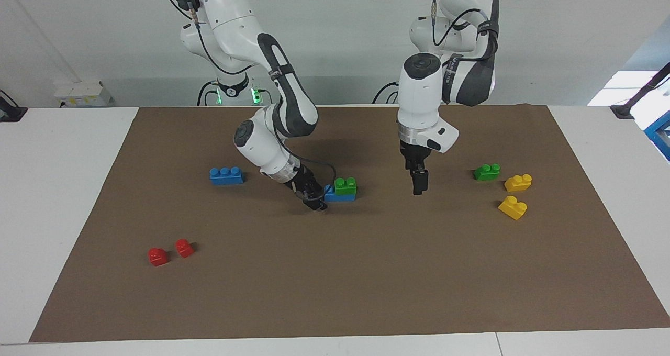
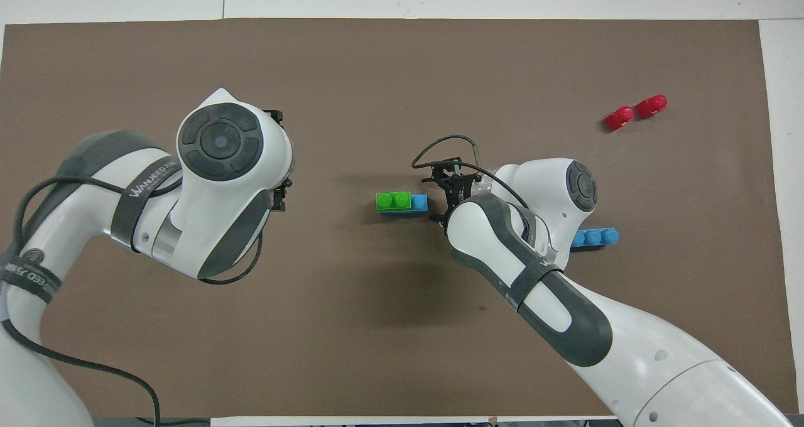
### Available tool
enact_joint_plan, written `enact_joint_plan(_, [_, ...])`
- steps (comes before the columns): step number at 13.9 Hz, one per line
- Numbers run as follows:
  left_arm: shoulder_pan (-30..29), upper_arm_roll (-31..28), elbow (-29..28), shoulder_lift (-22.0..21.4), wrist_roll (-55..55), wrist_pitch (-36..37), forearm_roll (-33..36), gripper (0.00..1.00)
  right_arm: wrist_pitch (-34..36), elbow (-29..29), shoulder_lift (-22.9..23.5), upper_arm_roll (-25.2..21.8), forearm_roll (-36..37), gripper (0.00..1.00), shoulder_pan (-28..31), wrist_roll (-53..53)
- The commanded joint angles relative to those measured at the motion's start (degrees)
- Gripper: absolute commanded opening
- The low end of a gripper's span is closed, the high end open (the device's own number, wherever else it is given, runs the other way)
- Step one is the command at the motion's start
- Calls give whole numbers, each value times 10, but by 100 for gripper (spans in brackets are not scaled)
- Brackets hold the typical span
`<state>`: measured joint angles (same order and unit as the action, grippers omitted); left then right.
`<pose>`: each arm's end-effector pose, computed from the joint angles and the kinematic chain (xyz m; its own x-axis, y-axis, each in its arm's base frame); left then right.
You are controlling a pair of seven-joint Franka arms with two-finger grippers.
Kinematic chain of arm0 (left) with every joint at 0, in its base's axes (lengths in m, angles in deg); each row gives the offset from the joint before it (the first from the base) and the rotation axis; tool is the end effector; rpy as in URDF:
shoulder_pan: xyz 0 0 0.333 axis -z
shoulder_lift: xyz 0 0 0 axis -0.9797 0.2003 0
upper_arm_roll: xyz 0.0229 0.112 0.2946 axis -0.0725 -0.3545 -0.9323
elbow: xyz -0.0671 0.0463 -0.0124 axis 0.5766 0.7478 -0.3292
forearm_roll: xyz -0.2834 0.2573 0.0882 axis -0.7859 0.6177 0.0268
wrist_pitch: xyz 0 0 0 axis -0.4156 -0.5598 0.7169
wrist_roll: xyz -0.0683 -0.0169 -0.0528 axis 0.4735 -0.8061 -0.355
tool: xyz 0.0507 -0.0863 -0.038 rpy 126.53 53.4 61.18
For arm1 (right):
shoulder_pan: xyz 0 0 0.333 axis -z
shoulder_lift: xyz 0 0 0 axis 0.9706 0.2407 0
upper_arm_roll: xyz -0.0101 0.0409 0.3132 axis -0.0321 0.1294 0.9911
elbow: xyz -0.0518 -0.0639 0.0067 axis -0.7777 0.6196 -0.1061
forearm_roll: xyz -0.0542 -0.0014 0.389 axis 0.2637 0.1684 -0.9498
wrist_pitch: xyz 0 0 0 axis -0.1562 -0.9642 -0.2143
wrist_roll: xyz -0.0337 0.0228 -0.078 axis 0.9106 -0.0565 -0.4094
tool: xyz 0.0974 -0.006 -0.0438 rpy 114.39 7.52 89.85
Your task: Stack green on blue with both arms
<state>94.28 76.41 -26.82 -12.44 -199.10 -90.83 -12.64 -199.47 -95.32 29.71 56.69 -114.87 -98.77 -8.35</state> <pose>0.5514 -0.2593 0.4491 0.0711 0.9883 0.1352 0.9841 -0.0916 0.1522 0.5483 0.2588 0.2610 0.2548 -0.8291 -0.4977 -0.9641 -0.1778 -0.1974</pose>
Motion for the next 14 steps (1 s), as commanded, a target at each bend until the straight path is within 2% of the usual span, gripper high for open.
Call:
enact_joint_plan(1, [-41, 4, -6, -22, 123, 29, -20, 100, -11, -13, 11, -4, -7, 82, 1, -28])
enact_joint_plan(4, [-88, 3, -7, -33, 273, 32, -40, 100, 8, -3, 11, -5, -7, 84, 12, -28])
enact_joint_plan(7, [-135, 4, -5, -39, 398, 35, -55, 100, 62, 16, 4, -7, 0, 85, 40, -28])
enact_joint_plan(9, [-162, 1, -4, -53, 525, 56, -74, 100, 95, 28, -5, -9, 12, 86, 61, -30])
enact_joint_plan(11, [-198, 1, -1, -72, 656, 76, -109, 100, 134, 50, -15, -10, 46, 86, 81, -29])
enact_joint_plan(14, [-243, 0, 34, -81, 863, 144, -139, 100, 193, 87, -43, -11, 123, 93, 104, -29])
